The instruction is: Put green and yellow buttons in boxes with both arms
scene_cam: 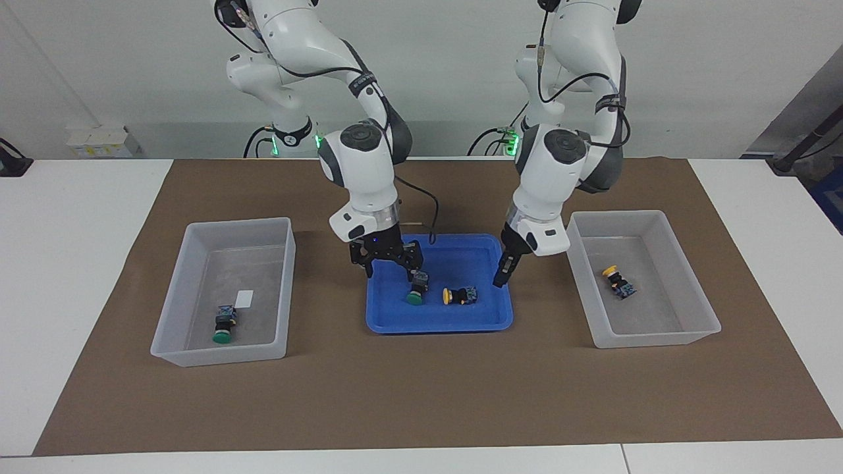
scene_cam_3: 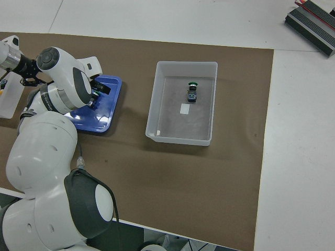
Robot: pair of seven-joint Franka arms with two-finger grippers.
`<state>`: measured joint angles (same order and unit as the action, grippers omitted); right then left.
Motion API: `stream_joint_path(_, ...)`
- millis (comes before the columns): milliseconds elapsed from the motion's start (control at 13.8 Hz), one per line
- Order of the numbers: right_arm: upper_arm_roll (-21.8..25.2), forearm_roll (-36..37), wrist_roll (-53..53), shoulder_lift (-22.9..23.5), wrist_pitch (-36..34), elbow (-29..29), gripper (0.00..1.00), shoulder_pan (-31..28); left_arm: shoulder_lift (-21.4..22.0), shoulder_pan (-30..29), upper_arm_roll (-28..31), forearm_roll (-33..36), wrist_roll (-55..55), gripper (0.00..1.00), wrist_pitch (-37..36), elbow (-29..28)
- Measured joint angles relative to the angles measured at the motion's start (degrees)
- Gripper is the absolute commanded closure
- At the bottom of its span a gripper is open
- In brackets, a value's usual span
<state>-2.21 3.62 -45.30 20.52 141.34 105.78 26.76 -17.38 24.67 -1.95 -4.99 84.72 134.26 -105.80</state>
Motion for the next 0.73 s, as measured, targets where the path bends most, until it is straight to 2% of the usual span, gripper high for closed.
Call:
stream_joint_path(73,-0.01,0.02,-1.02,1.1,0.97,-0.04,0.0,1.06,-1.57,1.11,0.0,0.97,4.24,0.37,2.33,-0.09)
stream_joint_path(291,0.0,0.09,-3.71,4.02,2.96,-0.11,0.0,3.85,-4.34,1.94,0.22,1.88,11.41,0.36,6.62,-0.08)
stream_joint_path(363,0.01,0.13,-3.78,4.52,3.05,-0.13,0.04,4.12,-4.66,1.93,0.43,1.9,12.95,0.33,7.51,-0.08)
stream_joint_path(509,0.04,0.27,-3.78,5.04,3.06,-0.13,0.19,4.15,-5.21,1.93,0.64,1.91,15.89,0.3,9.41,-0.08)
stream_joint_path(581,0.05,0.33,-3.78,5.22,3.09,-0.13,0.28,4.15,-5.58,1.93,0.64,1.91,17.45,0.26,9.99,-0.1)
stream_joint_path(726,0.05,0.36,-3.78,5.57,3.42,-0.04,0.57,4.15,-6.37,2.08,0.5,1.93,20.94,0.15,10.91,-0.13)
